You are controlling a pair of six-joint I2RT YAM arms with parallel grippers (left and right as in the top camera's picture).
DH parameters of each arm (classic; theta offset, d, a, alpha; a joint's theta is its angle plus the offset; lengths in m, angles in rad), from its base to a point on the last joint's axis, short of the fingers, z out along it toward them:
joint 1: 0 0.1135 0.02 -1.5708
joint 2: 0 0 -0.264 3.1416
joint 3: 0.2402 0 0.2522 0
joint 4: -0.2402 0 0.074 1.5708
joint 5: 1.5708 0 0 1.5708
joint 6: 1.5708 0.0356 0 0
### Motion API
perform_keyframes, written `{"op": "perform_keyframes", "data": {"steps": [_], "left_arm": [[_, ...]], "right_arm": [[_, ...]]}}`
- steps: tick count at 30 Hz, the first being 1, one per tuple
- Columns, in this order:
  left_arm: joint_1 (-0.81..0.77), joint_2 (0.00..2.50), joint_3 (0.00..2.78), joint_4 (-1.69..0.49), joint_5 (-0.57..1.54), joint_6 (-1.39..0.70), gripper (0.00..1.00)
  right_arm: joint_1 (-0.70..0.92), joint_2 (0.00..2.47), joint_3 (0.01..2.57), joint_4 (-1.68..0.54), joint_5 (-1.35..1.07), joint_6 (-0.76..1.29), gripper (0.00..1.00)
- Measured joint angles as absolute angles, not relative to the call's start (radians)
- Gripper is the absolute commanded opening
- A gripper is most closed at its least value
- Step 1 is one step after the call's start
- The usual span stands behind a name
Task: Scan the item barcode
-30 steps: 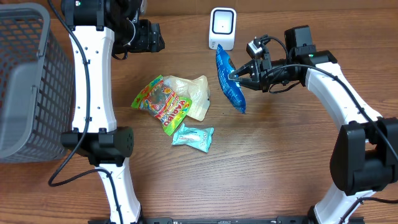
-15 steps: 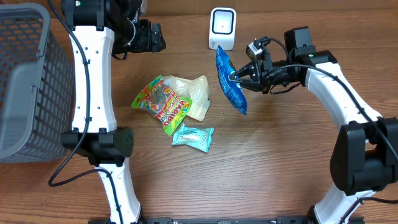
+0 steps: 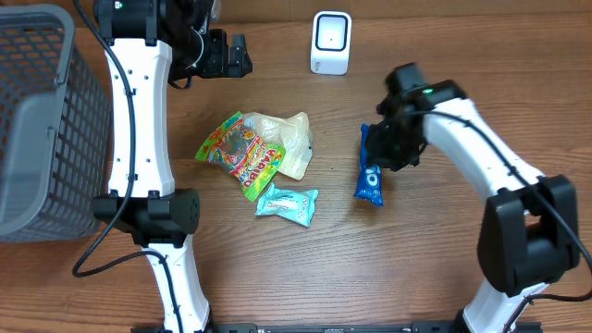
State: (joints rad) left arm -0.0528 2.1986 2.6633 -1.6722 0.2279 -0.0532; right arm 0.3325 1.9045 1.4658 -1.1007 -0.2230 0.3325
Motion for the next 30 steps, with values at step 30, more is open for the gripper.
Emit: {"op": "perform_keyframes", "data": {"steps": [30], "left_arm": [[-0.053,2.199,2.663,-1.593,0.228,-0.140,1.00]], "right_arm": [[0.606,1.905,1.561,-1.275,0.311,0.435,0.39]]}}
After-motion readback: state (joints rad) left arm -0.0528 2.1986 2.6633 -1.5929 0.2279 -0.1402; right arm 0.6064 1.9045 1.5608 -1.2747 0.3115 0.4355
